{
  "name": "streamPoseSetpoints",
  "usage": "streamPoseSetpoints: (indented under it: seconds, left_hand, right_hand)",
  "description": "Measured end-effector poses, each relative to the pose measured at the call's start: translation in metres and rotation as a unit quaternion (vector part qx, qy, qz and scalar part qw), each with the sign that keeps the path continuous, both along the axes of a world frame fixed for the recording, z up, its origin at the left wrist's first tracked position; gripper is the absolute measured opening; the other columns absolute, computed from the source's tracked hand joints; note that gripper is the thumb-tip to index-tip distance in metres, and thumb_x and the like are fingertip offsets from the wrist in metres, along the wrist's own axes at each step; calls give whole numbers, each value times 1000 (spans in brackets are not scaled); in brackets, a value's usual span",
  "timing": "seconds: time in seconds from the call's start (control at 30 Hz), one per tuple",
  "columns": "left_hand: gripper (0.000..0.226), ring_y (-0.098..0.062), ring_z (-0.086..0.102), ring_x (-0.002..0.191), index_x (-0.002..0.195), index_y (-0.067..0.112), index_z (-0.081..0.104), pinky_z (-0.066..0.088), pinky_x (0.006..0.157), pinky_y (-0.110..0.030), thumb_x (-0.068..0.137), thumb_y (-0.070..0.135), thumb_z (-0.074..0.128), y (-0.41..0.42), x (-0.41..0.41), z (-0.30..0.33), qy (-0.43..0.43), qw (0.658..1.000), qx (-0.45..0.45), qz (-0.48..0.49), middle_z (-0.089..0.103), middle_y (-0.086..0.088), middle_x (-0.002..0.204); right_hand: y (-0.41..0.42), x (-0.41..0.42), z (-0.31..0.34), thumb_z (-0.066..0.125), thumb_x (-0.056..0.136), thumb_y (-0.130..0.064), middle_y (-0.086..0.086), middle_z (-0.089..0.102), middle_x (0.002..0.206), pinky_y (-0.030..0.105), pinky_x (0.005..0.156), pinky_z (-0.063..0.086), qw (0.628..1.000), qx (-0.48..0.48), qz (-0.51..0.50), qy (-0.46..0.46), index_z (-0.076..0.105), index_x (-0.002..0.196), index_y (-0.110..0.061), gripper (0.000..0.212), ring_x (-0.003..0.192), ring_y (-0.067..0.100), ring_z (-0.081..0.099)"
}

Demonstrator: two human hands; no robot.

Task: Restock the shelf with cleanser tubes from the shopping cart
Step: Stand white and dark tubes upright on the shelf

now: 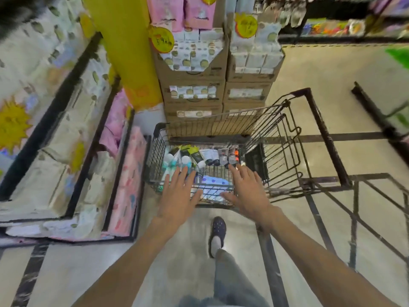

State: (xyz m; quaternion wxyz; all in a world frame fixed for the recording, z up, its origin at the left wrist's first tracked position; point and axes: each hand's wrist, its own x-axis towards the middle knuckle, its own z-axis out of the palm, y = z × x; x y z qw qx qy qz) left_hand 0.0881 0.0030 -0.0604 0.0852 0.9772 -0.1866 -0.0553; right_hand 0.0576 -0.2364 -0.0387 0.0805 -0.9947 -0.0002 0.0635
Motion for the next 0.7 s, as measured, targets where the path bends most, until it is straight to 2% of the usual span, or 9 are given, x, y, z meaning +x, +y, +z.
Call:
streamPoseSetpoints:
  seconds: [0.1,0.23,0.33,0.43,0.5,0.7]
  left_hand:
    - [80,-29,16,159,163,23,27,19,127,-54,99,66,7,-21,57,-9,19,1000,23,-1,21,-8,171]
    - [94,-28,3,161,165,24,18,6,129,-51,88,69,-8,-52,127,-28,70,997,25,-1,8,-5,174]
    - [89,-30,14,160,164,22,26,10,129,-51,93,70,0,-75,174,-50,80,997,19,12,21,-8,171]
    - [76,-29,9,160,165,23,17,10,129,-51,103,67,15,-98,215,-71,137,989,50,3,15,-7,173]
    - [71,-28,10,160,165,21,17,12,128,-50,107,60,26,-113,239,-90,158,986,45,1,14,-8,173]
    - [67,-28,17,157,165,20,20,17,126,-46,108,54,34,-161,303,-179,226,972,43,-41,20,-9,171]
  right_hand:
    - [-19,59,-13,55,90,-72,10,26,165,52,124,18,999,16,-1,29,16,163,-24,95,153,30,22]
    - [-48,130,-33,56,91,-70,12,24,167,54,124,18,997,33,4,64,16,163,-23,94,155,31,20]
    - [-69,176,-53,57,90,-71,10,27,164,53,124,21,994,51,-5,94,17,161,-23,95,153,31,22]
    - [-87,214,-75,59,89,-69,9,31,161,54,123,26,990,70,-15,124,21,160,-20,95,151,31,27]
    - [-97,234,-93,61,90,-66,9,31,160,52,123,25,986,78,-28,144,22,159,-19,92,150,29,26]
    - [-121,276,-176,65,91,-60,8,25,165,47,123,24,975,100,-77,180,16,162,-22,94,153,27,22]
